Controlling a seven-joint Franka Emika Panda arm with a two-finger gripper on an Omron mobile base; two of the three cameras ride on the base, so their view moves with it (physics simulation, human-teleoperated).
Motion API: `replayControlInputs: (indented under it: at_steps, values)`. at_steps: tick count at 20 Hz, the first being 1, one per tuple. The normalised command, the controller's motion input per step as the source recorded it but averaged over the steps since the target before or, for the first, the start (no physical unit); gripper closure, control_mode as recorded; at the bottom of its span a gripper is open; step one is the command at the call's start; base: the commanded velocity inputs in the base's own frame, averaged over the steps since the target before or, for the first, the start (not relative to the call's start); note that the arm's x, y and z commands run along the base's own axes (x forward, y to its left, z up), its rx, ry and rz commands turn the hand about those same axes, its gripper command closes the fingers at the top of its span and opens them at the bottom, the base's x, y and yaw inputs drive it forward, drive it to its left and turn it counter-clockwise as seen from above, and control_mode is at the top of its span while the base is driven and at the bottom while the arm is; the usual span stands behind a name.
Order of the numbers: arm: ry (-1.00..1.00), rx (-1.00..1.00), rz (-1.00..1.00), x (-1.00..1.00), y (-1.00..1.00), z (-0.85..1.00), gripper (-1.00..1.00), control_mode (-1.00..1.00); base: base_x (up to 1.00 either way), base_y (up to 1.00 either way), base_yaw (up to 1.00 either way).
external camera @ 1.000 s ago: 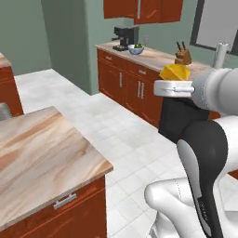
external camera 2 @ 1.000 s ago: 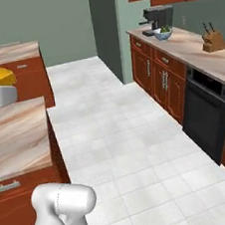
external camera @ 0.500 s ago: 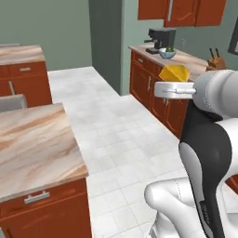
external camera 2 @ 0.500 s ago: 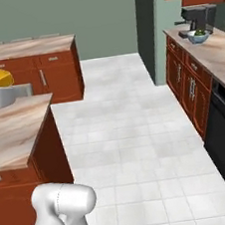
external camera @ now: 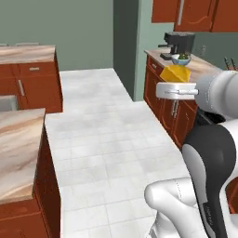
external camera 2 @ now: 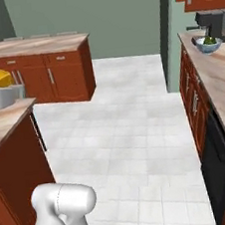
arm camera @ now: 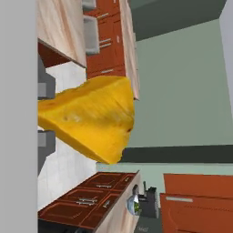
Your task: Pick the cheese from the fridge and the cheese grater from the cabinet and place them next to the salad bowl.
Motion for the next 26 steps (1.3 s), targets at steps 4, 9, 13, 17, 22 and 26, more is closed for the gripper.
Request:
replayControlInputs:
  at_steps: [4, 9, 13, 17, 22, 26]
  values:
    - [0.0, 0.0, 0.0, 0.0, 0.0, 0.0, 1.0, 1.0, 0.97, -0.9, 0.02]
    - [0.0, 0.0, 0.0, 0.0, 0.0, 0.0, 1.0, 1.0, 1.0, -0.43, -0.04]
    - [0.0, 0.0, 0.0, 0.0, 0.0, 0.0, 1.0, 1.0, 1.0, -0.07, -0.12]
    - [0.0, 0.0, 0.0, 0.0, 0.0, 0.0, 1.0, 1.0, 1.0, 0.0, -0.1]
    - [0.0, 0.0, 0.0, 0.0, 0.0, 0.0, 1.0, 1.0, 1.0, 0.0, -0.12]
    - [0.0, 0.0, 0.0, 0.0, 0.0, 0.0, 1.0, 1.0, 1.0, 0.02, -0.14]
